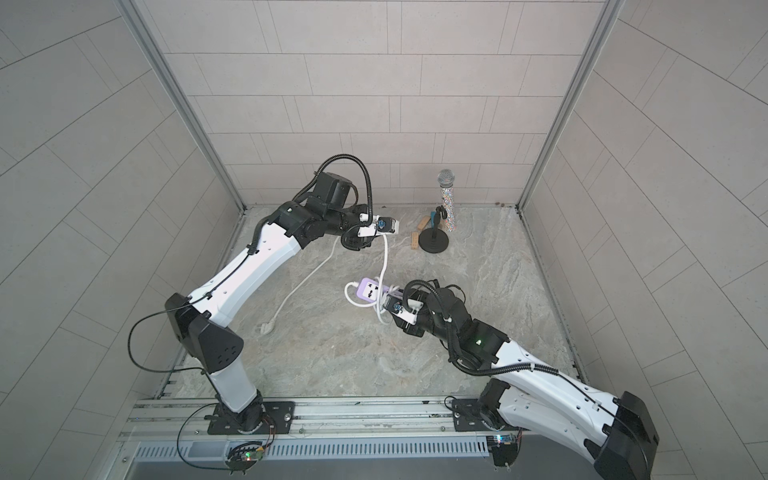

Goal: Wrap the cord around the power strip
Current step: Wrap the power cord around the power strip.

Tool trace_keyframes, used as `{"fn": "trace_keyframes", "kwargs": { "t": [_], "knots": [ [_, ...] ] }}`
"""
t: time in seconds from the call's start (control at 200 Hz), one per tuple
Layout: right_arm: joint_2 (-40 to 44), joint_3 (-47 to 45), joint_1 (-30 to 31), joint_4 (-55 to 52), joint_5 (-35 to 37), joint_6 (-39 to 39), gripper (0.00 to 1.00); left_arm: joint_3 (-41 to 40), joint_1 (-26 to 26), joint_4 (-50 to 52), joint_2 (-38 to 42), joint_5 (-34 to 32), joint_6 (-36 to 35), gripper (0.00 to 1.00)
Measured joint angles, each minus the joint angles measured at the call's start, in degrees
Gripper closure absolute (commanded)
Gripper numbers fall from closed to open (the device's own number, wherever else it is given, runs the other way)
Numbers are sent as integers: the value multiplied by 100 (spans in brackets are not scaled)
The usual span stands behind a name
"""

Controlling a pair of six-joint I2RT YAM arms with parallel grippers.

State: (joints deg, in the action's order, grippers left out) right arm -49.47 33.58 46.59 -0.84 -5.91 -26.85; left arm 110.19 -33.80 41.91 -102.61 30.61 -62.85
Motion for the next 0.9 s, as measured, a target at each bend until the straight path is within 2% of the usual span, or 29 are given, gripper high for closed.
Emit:
{"fn": "trace_keyframes", "kwargs": {
  "t": [0.31,0.635,0.745,0.901],
  "knots": [
    [363,-157,166,546,581,-216,100,-4,175,-42,-529,402,330,100],
    [686,-487,160,1237,1172,-114,100,-527,181,-378,-627,927,601,100],
    [693,-570,-74,1578,1285,208,100,-750,188,-535,-636,1117,767,100],
    [734,-745,-791,1998,1226,984,100,-1134,186,-953,-603,1493,1054,100]
  ]
}}
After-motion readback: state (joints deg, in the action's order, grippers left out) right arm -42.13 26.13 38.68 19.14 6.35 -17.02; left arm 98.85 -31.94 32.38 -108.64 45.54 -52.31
